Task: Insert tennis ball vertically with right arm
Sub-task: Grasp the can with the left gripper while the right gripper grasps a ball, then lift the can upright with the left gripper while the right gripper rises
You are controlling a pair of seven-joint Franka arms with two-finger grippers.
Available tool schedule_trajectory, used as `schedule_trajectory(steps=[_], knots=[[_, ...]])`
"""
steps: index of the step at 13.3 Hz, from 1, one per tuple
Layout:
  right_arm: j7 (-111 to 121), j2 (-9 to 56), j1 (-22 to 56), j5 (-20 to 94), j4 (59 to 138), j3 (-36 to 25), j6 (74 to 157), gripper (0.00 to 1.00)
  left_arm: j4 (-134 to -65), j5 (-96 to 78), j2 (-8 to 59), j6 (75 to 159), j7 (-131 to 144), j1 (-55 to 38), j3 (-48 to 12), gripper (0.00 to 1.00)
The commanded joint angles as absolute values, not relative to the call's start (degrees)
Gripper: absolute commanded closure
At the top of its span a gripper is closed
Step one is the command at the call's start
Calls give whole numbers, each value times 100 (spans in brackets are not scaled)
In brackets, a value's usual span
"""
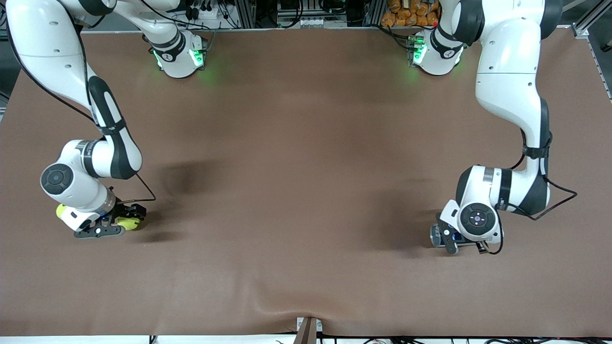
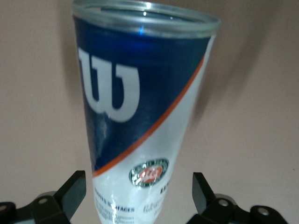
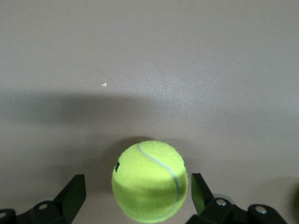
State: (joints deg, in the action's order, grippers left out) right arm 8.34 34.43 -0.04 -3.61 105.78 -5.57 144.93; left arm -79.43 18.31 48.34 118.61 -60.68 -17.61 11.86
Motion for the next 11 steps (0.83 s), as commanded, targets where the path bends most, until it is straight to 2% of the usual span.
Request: schedule_trajectory(steps=[1, 6, 7, 8, 9, 10, 11], knots=[[958, 3524, -167, -352, 10529, -449, 14572, 0, -7840, 1969, 5018, 12076, -5968, -1793, 1239, 0], [941, 3814, -754, -343, 10529, 60, 15117, 0, -7849, 2074, 5142, 12138, -5792, -1793, 1239, 0], [940, 3823, -921, -343, 10529, 227, 15117, 7, -7849, 2083, 5142, 12138, -5792, -1793, 1239, 0], [932, 3815, -1079, -343, 10538, 376, 15091, 29, -7849, 2100, 5142, 12138, -5792, -1793, 1239, 0], [914, 3814, -1220, -343, 10538, 526, 15056, 50, -7849, 2109, 5142, 12138, -5801, -1802, 1239, 5], [905, 3806, -1396, -343, 10538, 701, 15021, 63, -7840, 2101, 5142, 12138, -5809, -1802, 1239, 27], [905, 3780, -1632, -343, 10538, 955, 14890, 73, -7840, 2092, 5124, 12138, -5827, -1802, 1239, 38]])
